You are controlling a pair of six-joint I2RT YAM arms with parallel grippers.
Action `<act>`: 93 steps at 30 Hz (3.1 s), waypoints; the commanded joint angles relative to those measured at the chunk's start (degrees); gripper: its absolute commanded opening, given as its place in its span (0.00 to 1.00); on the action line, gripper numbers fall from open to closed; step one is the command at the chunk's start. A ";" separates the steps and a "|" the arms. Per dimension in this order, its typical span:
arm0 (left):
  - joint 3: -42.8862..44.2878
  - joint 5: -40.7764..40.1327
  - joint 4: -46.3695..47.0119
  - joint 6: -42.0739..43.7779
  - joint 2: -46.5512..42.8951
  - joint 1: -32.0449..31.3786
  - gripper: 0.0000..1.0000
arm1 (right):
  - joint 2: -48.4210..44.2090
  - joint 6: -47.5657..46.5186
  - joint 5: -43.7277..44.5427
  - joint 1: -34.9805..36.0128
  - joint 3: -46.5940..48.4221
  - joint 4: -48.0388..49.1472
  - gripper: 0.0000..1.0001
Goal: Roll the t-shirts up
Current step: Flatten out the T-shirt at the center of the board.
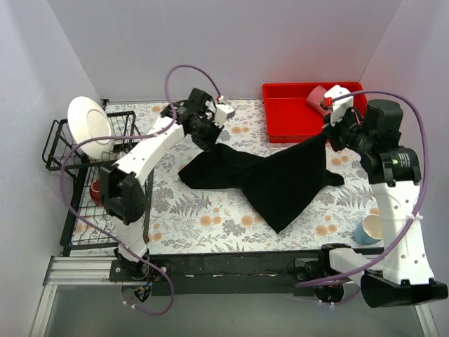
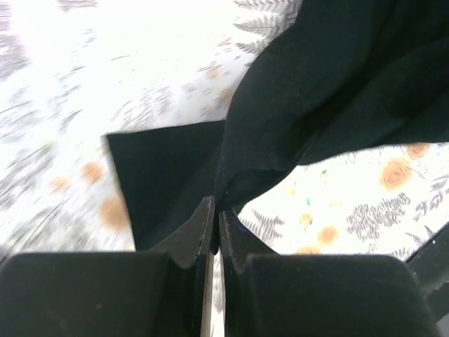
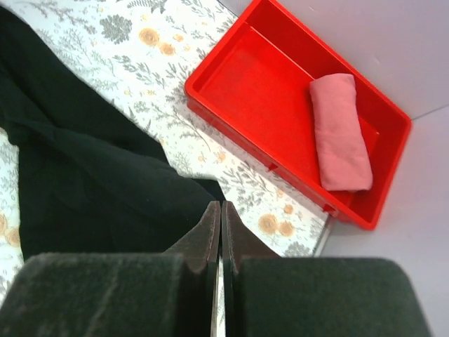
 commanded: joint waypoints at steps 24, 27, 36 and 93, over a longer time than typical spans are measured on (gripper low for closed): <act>-19.87 -6.25 0.84 11.28 -17.05 14.60 0.44 | -16.58 -16.91 8.73 -0.11 -30.83 -3.79 0.01; -22.51 -5.08 -3.20 12.44 -18.37 13.63 0.40 | -15.26 -14.98 7.76 -0.11 -30.48 -2.65 0.01; -33.23 -0.42 -6.64 4.10 -18.82 9.32 0.41 | -12.19 -10.49 5.47 -0.02 -29.95 -0.54 0.01; 24.40 -23.43 2.04 -2.33 -3.70 11.08 0.00 | 1.16 -0.29 21.99 -9.16 -3.60 24.94 0.01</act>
